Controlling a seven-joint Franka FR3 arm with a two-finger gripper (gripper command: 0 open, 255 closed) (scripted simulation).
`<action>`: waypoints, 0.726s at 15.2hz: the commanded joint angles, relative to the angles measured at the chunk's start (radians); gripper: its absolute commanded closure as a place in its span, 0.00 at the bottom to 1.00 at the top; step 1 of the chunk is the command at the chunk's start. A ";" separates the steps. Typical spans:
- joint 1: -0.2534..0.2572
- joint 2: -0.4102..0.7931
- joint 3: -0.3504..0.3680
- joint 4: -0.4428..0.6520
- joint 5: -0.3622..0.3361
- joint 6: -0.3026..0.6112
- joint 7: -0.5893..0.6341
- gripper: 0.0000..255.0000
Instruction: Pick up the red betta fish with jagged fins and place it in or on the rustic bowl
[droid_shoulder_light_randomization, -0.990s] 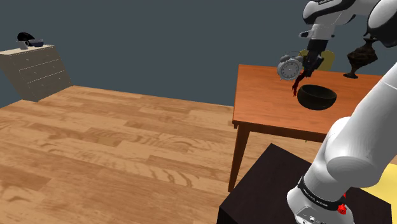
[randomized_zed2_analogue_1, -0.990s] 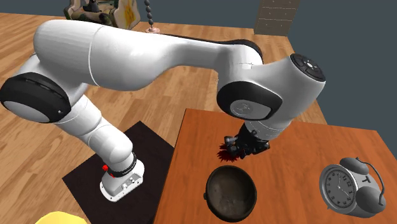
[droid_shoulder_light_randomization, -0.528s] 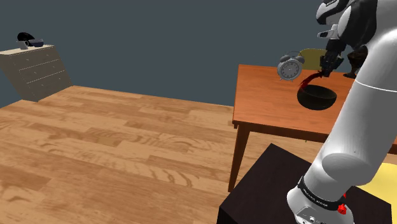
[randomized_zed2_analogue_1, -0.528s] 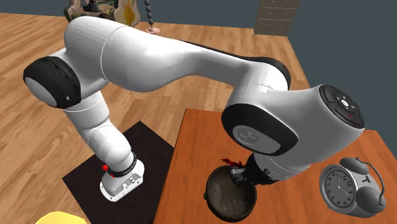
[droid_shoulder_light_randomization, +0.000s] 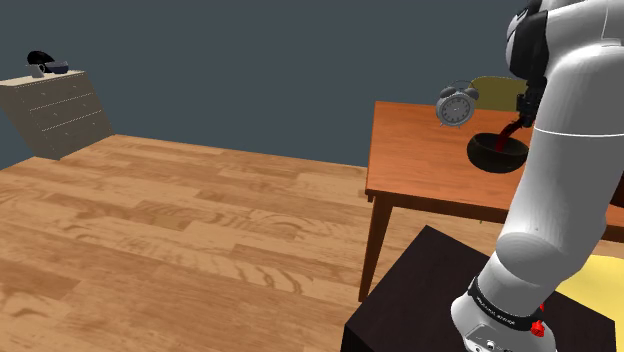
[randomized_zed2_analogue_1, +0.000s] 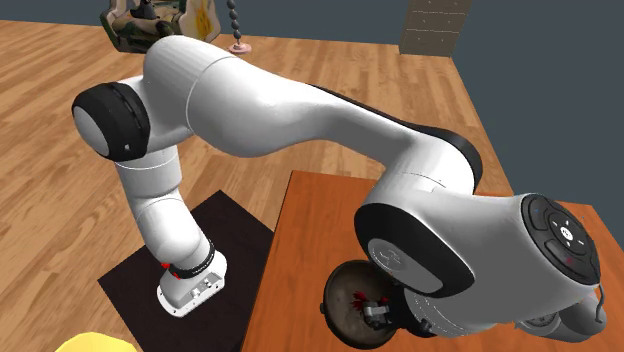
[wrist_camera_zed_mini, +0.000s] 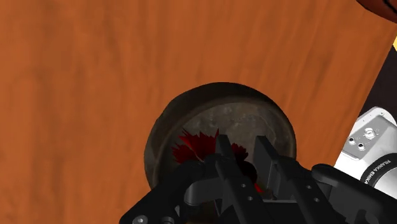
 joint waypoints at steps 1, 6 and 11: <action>-0.003 0.008 0.005 -0.022 0.007 0.026 -0.004 1.00; -0.003 0.019 0.012 -0.083 0.020 0.089 -0.011 1.00; 0.246 -0.486 -0.003 -0.263 -0.434 0.238 0.218 0.00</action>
